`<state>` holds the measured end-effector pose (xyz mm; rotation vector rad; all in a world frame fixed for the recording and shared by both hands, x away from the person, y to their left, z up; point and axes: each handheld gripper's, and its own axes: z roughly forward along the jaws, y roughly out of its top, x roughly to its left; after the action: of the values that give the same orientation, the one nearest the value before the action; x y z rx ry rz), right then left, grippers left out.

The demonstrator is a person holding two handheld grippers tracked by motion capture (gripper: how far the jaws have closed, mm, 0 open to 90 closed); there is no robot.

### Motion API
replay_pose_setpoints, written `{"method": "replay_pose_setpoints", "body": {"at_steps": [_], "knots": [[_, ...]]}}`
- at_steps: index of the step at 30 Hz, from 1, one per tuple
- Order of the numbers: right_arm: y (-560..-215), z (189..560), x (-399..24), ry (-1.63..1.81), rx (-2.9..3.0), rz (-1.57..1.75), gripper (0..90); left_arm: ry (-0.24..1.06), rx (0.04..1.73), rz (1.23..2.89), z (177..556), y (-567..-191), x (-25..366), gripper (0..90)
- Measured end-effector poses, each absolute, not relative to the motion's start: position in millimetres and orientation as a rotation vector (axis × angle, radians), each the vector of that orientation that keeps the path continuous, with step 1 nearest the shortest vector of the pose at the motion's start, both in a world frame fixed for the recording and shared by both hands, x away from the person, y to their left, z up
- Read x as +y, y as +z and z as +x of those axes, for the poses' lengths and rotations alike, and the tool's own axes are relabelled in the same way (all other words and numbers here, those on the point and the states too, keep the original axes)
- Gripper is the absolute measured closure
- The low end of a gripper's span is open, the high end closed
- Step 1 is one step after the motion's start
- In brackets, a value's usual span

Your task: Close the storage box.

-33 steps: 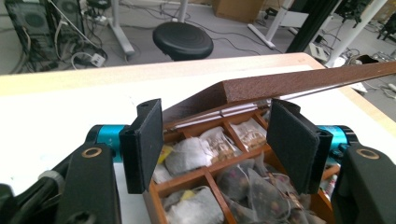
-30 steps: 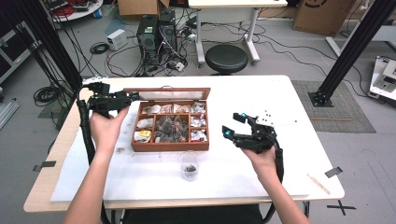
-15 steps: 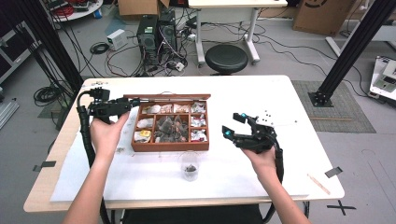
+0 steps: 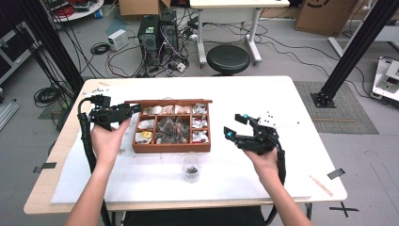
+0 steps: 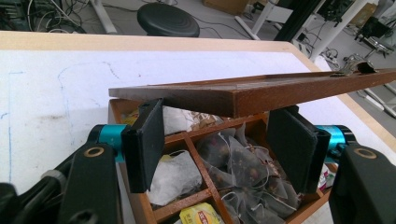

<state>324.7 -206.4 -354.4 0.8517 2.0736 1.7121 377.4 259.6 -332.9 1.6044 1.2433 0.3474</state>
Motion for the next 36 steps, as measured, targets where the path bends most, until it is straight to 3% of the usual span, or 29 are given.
{"method": "replay_pose_setpoints", "body": {"at_steps": [36], "knots": [[-356.1,324.7,-206.1,1.702,2.062,0.868,31.0,0.426,1.164,1.652,346.3,-377.1,248.1,38.9]]}}
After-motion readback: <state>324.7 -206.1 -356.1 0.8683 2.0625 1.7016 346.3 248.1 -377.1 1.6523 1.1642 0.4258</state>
